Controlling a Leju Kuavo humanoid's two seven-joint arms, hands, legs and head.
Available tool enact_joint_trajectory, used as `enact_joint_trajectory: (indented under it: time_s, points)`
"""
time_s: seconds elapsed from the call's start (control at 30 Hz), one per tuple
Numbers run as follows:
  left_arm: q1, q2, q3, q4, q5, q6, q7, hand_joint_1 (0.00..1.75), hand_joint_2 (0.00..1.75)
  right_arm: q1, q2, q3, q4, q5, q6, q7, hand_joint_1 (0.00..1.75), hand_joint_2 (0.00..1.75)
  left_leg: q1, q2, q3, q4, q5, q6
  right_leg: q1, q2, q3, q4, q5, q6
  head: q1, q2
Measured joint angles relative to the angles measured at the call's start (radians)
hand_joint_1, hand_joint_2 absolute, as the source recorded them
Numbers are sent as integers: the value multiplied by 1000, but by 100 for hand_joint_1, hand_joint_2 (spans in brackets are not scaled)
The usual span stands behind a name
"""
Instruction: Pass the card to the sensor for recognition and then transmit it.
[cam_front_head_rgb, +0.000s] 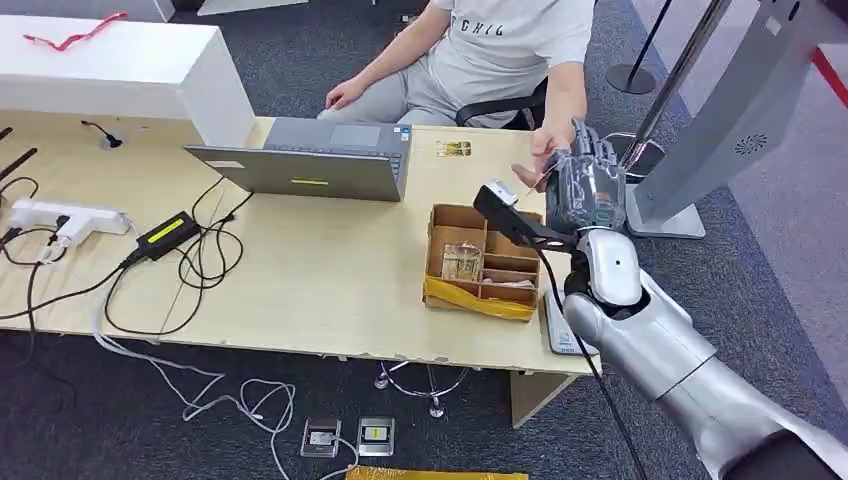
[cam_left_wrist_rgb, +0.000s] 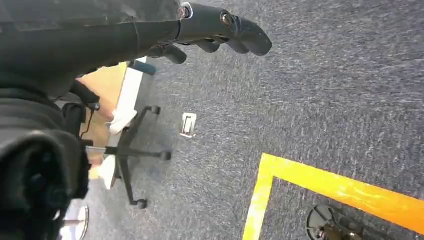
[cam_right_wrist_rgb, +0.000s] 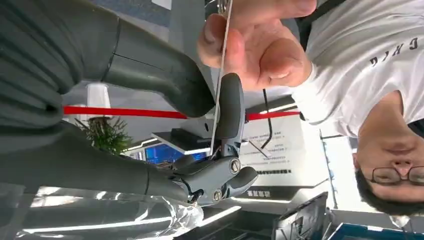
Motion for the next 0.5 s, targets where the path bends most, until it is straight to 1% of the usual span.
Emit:
enact_joint_trajectory:
  time_s: [0.1, 0.13, 0.17, 0.2, 0.3, 0.43, 0.5]
  points:
    - [0, 0, 0, 0, 1, 0, 0, 0, 0, 0, 0, 0, 6, 0, 0, 0, 175, 175, 0, 0, 0, 0, 0, 0, 0, 0, 0, 0, 0, 0, 0, 0]
    - [0, 0, 0, 0, 2, 0, -2, 0, 0, 0, 0, 0, 8, 0, 1, 0, 161, 175, 0, 0, 0, 0, 0, 0, 0, 0, 0, 0, 0, 0, 0, 0]
    - [0, 0, 0, 0, 2, 0, -6, 0, 0, 0, 0, 0, 11, 1, 1, 0, 47, 175, 0, 0, 0, 0, 0, 0, 0, 0, 0, 0, 0, 0, 0, 0]
    - [0, 0, 0, 0, 4, 1, -8, 0, 0, 0, 0, 1, 13, 2, 2, 0, 0, 175, 0, 0, 0, 0, 0, 0, 0, 0, 0, 0, 0, 0, 0, 0]
    - [0, 0, 0, 0, 10, 1, -18, 0, 0, 0, 0, 1, 19, 3, 2, 6, 0, 175, 0, 0, 0, 0, 0, 0, 0, 0, 0, 0, 0, 0, 0, 0]
    - [0, 0, 0, 0, 12, 0, -19, 0, 0, 0, -14, 1, 35, 16, 0, 38, 0, 175, 0, 0, 0, 0, 0, 0, 0, 0, 0, 0, 0, 0, 0, 0]
    - [0, 0, 0, 0, 12, 0, -15, 0, 0, 2, -21, 1, 44, 17, -2, 43, 0, 175, 0, 0, 0, 0, 0, 0, 0, 0, -1, 0, 0, 0, 0, 0]
